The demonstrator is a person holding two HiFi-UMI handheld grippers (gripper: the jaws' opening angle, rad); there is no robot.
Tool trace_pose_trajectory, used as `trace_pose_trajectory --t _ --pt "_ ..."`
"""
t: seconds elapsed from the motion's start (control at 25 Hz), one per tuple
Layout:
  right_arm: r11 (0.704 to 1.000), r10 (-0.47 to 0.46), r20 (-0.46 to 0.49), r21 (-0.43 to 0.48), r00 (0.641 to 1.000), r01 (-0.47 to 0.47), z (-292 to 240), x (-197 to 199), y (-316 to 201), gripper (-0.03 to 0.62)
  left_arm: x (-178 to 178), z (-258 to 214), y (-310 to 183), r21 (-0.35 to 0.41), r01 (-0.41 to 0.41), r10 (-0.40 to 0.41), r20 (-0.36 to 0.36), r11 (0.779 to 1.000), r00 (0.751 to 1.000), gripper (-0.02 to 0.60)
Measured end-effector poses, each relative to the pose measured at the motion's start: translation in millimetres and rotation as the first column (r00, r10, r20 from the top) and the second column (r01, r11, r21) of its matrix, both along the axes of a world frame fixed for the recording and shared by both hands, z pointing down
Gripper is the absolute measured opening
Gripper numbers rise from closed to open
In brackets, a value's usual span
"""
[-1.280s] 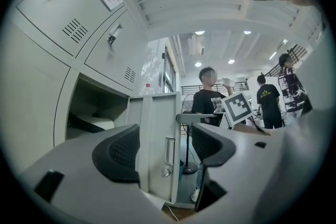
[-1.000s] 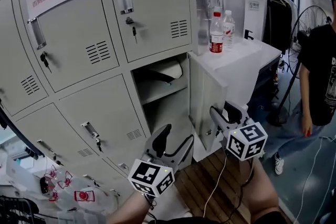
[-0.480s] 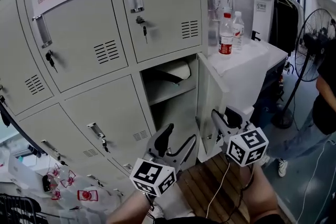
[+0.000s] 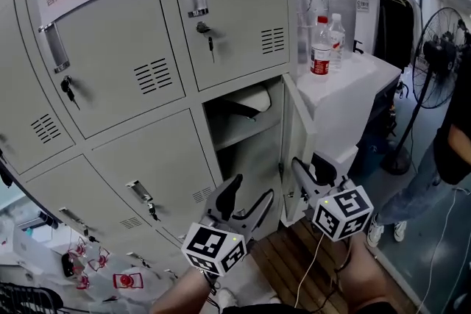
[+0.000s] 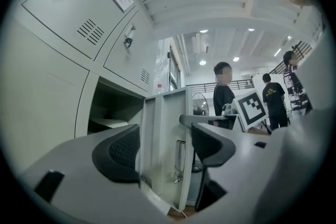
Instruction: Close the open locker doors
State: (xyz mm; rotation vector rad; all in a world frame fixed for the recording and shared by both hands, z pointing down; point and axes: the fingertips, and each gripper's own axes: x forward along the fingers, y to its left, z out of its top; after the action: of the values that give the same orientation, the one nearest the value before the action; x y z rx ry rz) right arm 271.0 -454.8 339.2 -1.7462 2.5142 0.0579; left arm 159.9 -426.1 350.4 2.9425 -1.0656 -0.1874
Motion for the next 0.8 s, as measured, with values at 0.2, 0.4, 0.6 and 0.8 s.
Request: trace_pose_trajectory --t 0.2,0.4,0.6,0.8 --pt "0.999 -0.035 0.020 0.005 0.999 0.035 -1 -22 -3 0.153 -14 -2 -5 0.004 0.009 -0.009 -0.003 1.000 1.000 0.301" --pt "0.995 -0.102 0.047 -0.004 0.994 0.102 -1 -49 -8 0.153 -33 -3 -8 0.003 0.038 -0.038 -0.005 0.999 0.999 0.301" --pt "0.989 -0.145 0.033 -0.007 0.989 0.145 -1 -75 -17 0.153 -54 -4 -12 0.002 0.075 -0.075 -0.005 0.997 0.997 0.301" --pt "0.983 -0.183 0.024 -0.015 0.983 0.183 -1 -98 -28 0.153 -74 -3 -15 -0.001 0.114 -0.114 -0.009 0.993 0.993 0.301"
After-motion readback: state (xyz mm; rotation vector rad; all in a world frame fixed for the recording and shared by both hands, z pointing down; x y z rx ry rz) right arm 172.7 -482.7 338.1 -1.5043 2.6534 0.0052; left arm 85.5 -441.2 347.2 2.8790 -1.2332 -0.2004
